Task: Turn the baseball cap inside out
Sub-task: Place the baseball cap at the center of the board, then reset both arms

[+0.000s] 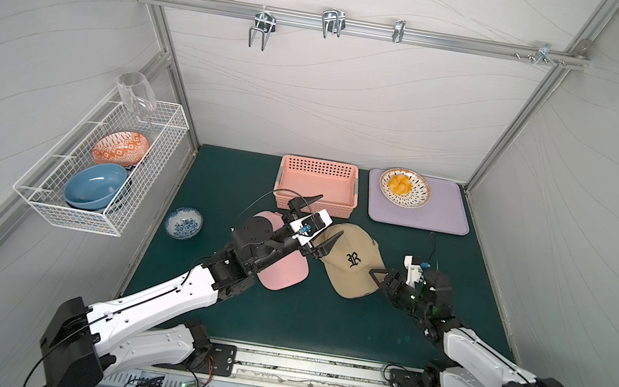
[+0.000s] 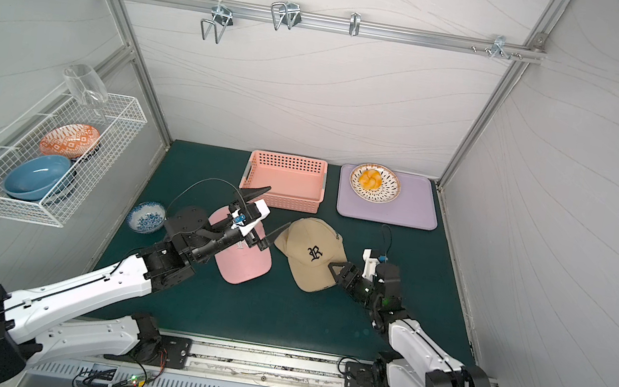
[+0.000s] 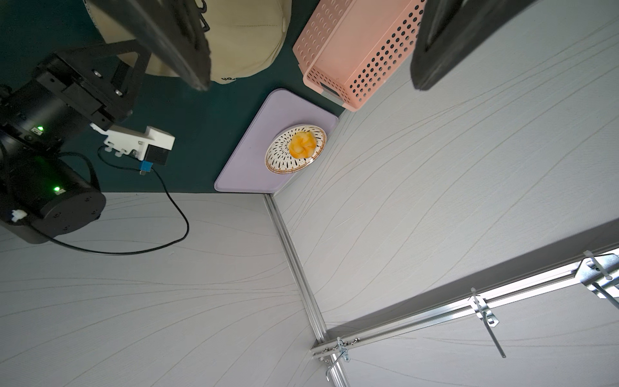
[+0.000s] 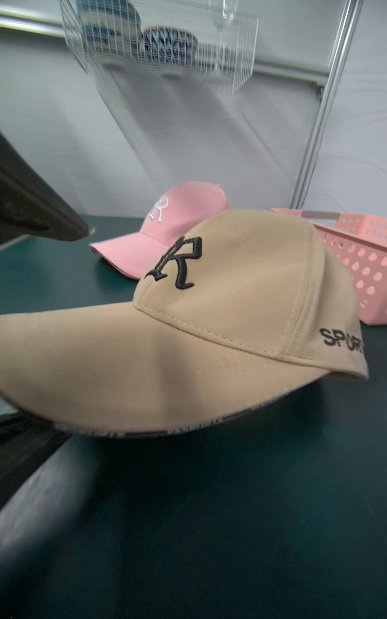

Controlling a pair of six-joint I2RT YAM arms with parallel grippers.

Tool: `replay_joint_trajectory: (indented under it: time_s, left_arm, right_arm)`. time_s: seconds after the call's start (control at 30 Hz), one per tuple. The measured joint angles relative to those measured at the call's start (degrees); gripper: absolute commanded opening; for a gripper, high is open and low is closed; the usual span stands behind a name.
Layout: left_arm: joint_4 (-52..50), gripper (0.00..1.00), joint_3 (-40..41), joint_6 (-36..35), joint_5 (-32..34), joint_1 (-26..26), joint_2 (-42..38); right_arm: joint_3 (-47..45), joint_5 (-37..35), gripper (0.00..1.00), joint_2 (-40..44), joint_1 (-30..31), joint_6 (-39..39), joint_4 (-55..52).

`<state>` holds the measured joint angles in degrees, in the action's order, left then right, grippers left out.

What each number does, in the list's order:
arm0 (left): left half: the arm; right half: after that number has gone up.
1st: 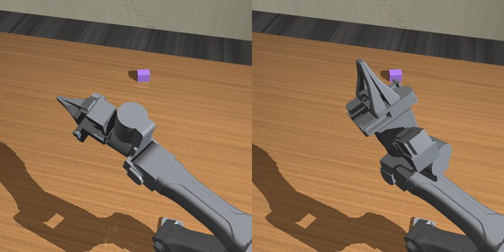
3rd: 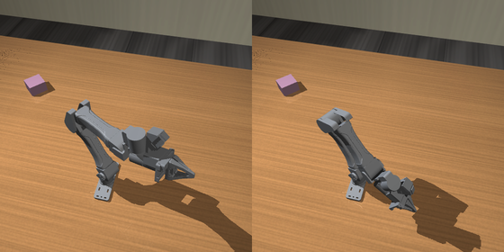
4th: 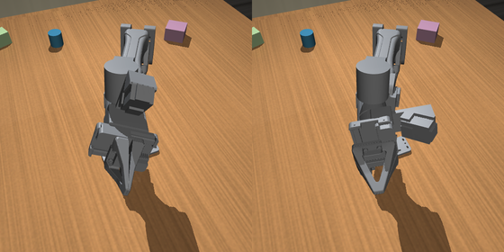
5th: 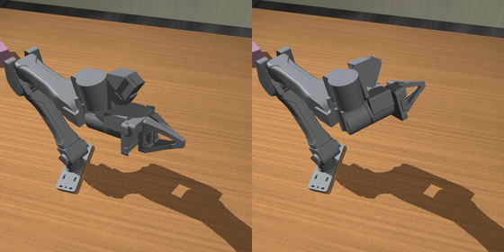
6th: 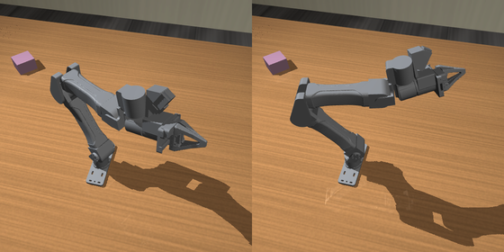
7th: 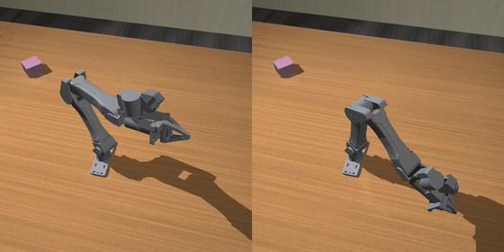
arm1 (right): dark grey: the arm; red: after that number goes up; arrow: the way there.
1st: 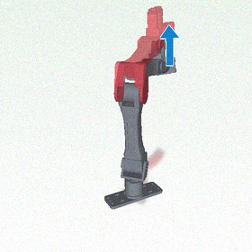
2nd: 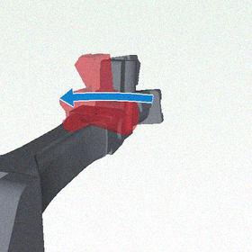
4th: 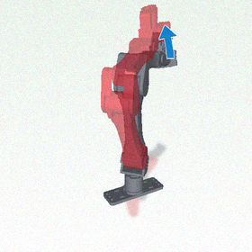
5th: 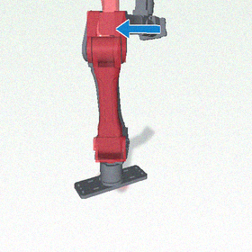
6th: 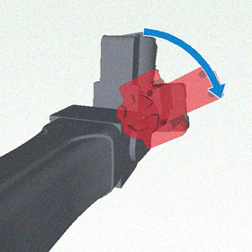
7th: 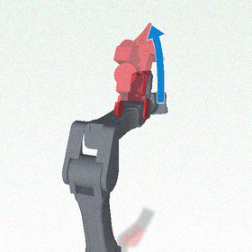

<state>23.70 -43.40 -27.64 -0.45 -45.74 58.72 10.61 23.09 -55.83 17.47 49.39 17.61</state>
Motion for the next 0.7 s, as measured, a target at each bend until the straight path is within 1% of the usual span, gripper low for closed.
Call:
replay_joint_trajectory:
  time_s: [0.13,0.27,0.37,0.43,0.5,0.57,0.63,0.7]
  left_arm:
    - [-0.2,1.0,-0.7,0.4,5.2,0.0,0.5]
    - [0.2,1.0,-0.8,0.7,12.2,0.6,1.2]
    - [0.0,1.0,-1.3,2.9,20.3,0.9,2.4]
    - [-2.4,1.0,-3.0,6.8,26.9,2.0,3.4]
    - [-8.2,1.0,-6.0,13.0,32.3,5.1,4.1]
    - [-14.2,1.0,-8.7,19.4,36.4,9.7,4.3]
    - [-18.6,1.0,-9.9,24.4,39.9,14.2,4.0]
    - [-22.1,1.0,-9.6,27.9,43.5,18.4,3.7]
  right_arm:
    - [3.8,-12.9,0.99,6.7,1.8,-1.6,-17.0]
    - [8.2,-25.6,0.99,9.2,6.2,-2.5,-28.7]
    - [11.7,-34.1,0.99,8.9,8.9,-3.3,-34.4]
    - [14.5,-39.3,0.99,7.9,9.7,-4.4,-37.1]
    - [17.6,-44.2,0.99,6.1,9.8,-6.0,-38.5]
    - [20.6,-49.0,0.99,3.6,9.8,-8.1,-38.9]
    - [23.5,-53.0,0.99,0.9,9.1,-10.3,-39.1]
    - [26.3,-55.2,0.99,-1.9,7.2,-12.4,-39.0]
